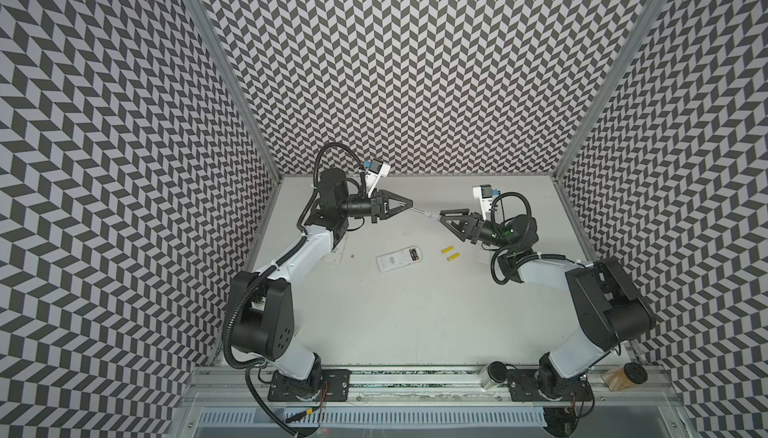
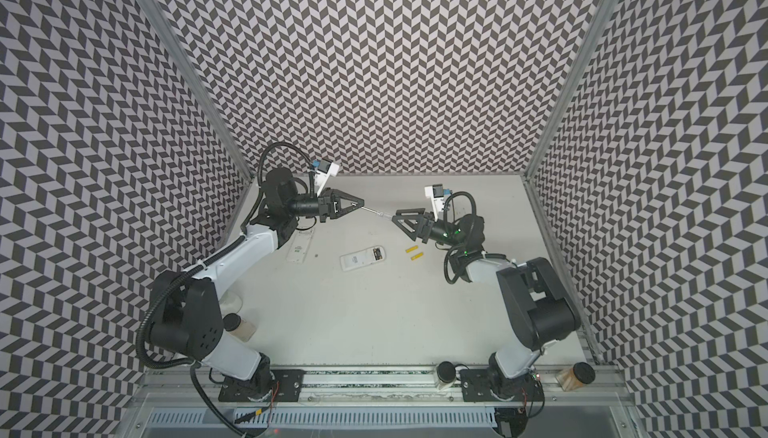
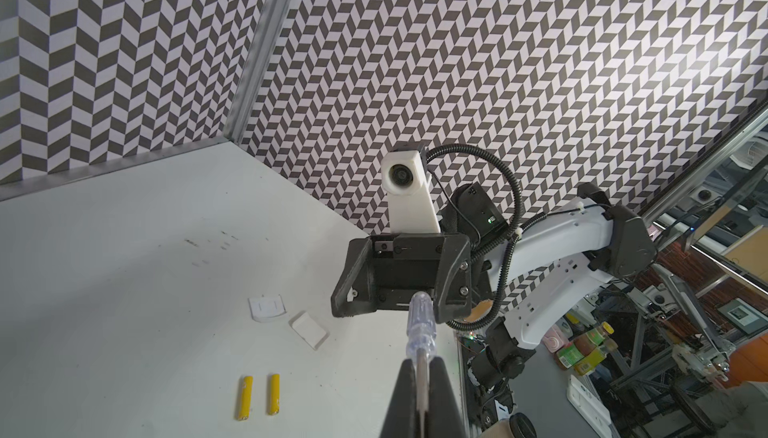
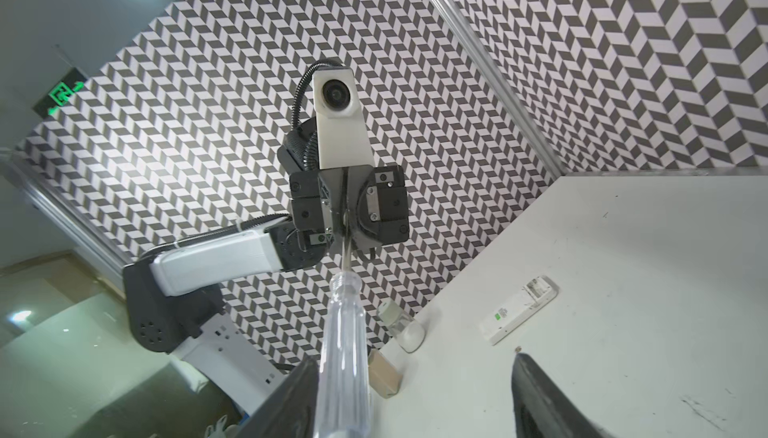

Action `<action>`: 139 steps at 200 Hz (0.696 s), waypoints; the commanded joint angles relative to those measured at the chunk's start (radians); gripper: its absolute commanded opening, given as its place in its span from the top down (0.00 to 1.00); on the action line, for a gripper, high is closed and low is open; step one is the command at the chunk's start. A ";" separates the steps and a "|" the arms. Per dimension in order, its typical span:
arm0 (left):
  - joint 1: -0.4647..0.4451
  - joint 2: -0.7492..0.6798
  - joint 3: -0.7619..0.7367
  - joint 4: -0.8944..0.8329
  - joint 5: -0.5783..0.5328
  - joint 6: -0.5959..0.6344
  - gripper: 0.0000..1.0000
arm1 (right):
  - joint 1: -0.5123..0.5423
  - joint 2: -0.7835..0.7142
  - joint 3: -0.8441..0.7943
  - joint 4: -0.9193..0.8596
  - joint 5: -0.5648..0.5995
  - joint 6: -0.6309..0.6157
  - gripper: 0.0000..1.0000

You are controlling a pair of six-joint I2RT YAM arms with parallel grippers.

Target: Unload the batteries from the remote control

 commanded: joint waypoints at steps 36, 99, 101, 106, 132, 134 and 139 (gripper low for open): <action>-0.023 -0.007 -0.030 0.160 -0.010 -0.114 1.00 | 0.056 0.103 0.045 0.385 -0.007 0.279 0.35; -0.046 0.010 -0.022 0.170 -0.018 -0.132 1.00 | 0.084 0.186 0.112 0.528 0.002 0.417 0.51; -0.046 0.010 -0.023 0.169 -0.019 -0.130 1.00 | 0.085 0.186 0.112 0.527 0.001 0.417 0.51; -0.045 0.011 -0.024 0.163 -0.020 -0.123 1.00 | 0.085 0.186 0.111 0.526 -0.002 0.412 0.51; -0.045 0.015 -0.026 0.130 -0.037 -0.090 1.00 | 0.086 0.185 0.111 0.515 0.002 0.399 0.54; -0.044 0.015 -0.026 0.125 -0.036 -0.087 1.00 | 0.087 0.185 0.112 0.515 0.003 0.401 0.54; -0.043 0.014 -0.024 0.115 -0.037 -0.085 1.00 | 0.087 0.183 0.114 0.521 0.005 0.409 0.55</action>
